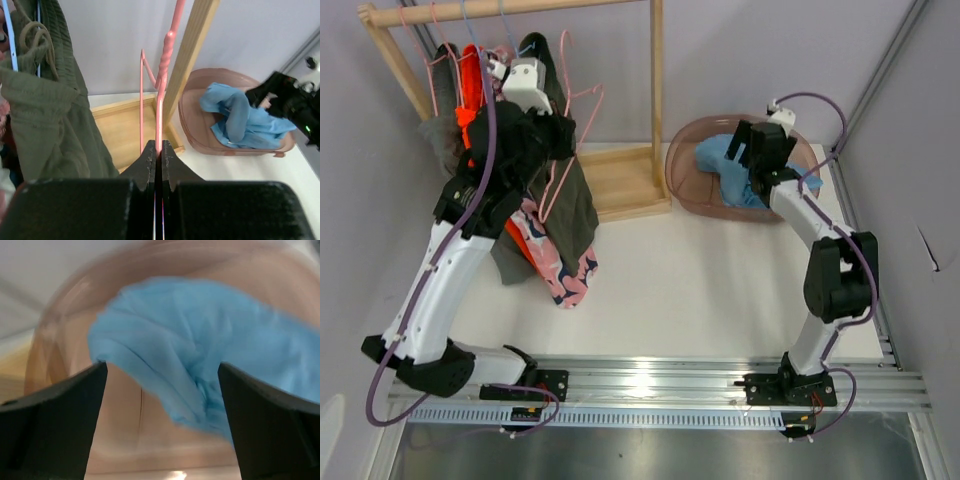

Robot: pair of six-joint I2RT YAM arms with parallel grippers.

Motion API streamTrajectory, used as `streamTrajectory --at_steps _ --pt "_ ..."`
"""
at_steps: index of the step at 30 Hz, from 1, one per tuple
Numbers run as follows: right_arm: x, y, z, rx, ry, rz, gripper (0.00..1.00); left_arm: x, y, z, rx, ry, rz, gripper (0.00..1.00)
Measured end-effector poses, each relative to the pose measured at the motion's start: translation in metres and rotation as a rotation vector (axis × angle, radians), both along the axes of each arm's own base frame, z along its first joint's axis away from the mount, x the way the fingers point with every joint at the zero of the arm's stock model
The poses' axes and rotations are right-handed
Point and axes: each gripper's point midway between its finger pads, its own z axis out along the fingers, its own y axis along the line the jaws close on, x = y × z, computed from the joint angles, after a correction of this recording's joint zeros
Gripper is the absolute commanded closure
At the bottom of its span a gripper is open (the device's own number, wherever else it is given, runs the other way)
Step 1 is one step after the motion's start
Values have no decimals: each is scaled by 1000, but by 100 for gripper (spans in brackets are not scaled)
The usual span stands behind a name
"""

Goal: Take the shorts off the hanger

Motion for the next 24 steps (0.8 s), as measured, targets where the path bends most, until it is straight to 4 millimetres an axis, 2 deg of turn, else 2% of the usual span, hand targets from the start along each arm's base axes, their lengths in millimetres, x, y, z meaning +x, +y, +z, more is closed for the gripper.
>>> streamTrajectory --at_steps 2,4,8,11,14,17,21,24 --pt "-24 2 -21 35 36 4 1 16 -5 7 17 -9 15 100" --pt "-50 7 -31 65 47 12 1 29 -9 14 24 -23 27 100" --pt "-100 38 -22 120 -1 83 1 55 -18 25 36 -50 46 100" --pt "-136 74 -13 159 -39 176 0 81 -25 42 28 -87 69 100" --pt "-169 100 -21 183 -37 252 1 113 -34 56 8 -128 90 100" --pt "-203 118 -47 194 8 308 1 145 -39 48 4 -137 111 100" --pt "-240 137 -80 176 93 374 0 184 -39 15 21 -99 139 100" --pt "-263 154 -90 161 125 425 1 206 -37 -11 25 -60 149 100"
